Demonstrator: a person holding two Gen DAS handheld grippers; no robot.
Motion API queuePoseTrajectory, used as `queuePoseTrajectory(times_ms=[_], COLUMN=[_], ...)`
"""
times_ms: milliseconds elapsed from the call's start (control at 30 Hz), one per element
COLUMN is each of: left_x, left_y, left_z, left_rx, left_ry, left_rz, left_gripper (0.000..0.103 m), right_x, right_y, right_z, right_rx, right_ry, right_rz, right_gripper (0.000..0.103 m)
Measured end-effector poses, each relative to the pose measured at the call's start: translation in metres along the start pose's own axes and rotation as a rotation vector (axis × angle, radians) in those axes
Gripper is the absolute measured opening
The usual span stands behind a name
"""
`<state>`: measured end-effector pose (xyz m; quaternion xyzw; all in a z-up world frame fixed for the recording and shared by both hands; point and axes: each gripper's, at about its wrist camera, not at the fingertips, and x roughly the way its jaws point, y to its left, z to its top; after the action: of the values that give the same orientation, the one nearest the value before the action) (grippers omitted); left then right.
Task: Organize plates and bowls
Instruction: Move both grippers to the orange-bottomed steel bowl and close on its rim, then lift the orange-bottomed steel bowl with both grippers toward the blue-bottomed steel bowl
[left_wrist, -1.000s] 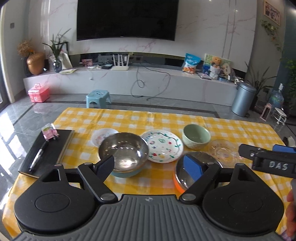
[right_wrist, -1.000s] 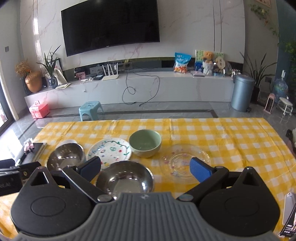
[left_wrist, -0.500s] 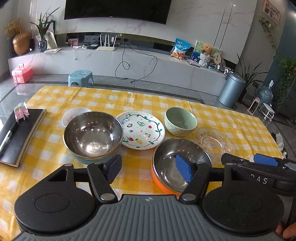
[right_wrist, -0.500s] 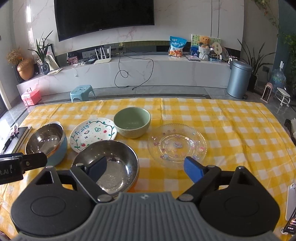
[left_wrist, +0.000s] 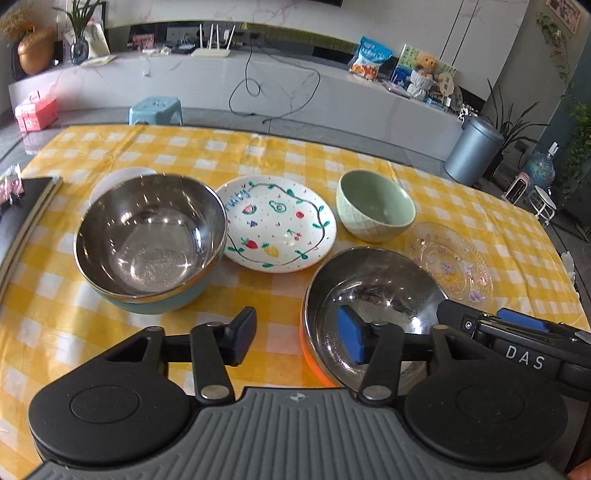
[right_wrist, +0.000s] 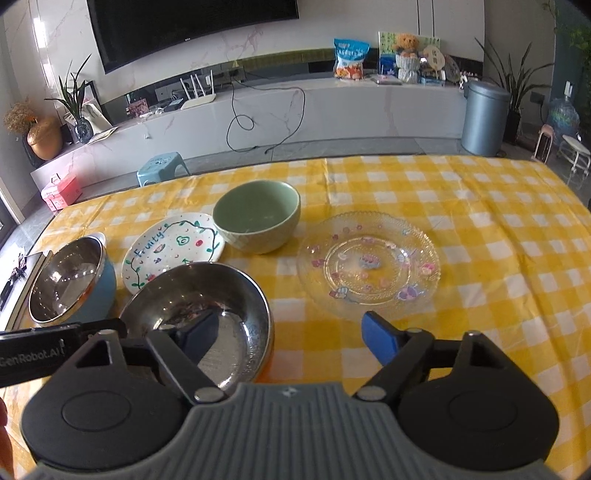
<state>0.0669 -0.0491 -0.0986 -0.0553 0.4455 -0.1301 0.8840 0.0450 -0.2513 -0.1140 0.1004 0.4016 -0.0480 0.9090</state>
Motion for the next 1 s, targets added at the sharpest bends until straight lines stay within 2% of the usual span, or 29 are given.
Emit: queuePoseTrajectory(times_ms=[67,200,333,467,567,833,1000], left_x=[0.006,0.015,0.024,0.028,0.028,0.007,-0.022], left_y=[0.002,0.003,0.003,0.002,0.000,0.009,0.029], left_z=[0.001,0.003,0.003,0.002,0.003,0.003,-0.001], left_rx=[-0.007,-0.014,-0.015,-0.017,-0.005,-0.018,-0.047], left_ry=[0.015,0.037,0.063,0.077,0.078,0.053,0.053], left_rz=[-0.014,-0.027,-0.036,-0.051,-0.044,-0.019,0.025], left_gripper=[0.050,0.039,0.028,0.012,0.011,0.009,0.008], right_x=[0.009,0.021,0.027,0.031,0.031,0.018,0.004], right_y=[0.000,0.001,0.005,0.005,0.006,0.017,0.038], right_z=[0.001,0.004,0.004,0.005,0.005,0.005,-0.001], right_rx=[0.008,0.031,0.030,0.041,0.042,0.039,0.028], right_ry=[0.031,0.075,0.097,0.121,0.122,0.128,0.146], right_rz=[0.009,0.036,0.041,0.041,0.036,0.043,0.092], right_gripper=[0.064,0.055,0.039,0.022,0.010,0.003,0.002])
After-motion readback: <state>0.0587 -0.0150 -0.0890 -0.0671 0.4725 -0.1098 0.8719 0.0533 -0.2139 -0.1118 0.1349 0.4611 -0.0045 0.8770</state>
